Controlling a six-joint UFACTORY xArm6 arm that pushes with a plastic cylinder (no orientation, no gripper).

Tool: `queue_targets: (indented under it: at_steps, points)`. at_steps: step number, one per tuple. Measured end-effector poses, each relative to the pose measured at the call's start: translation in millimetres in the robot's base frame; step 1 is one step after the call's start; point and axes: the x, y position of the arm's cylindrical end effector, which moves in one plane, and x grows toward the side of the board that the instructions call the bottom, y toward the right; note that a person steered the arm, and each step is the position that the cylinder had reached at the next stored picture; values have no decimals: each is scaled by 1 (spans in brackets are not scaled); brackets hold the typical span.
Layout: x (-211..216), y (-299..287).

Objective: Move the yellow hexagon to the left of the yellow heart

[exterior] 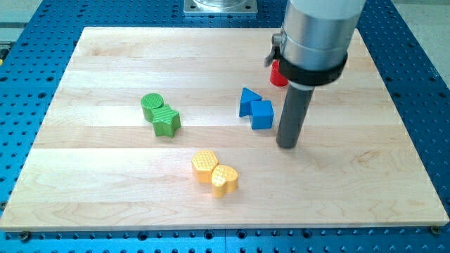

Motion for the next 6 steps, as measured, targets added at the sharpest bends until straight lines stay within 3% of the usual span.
queue_targets:
  at_steps: [1, 3, 4, 5, 6]
  points:
    - [-20, -59]
    - [-3, -97]
    - [9, -120]
    - [49, -124]
    - [53, -162]
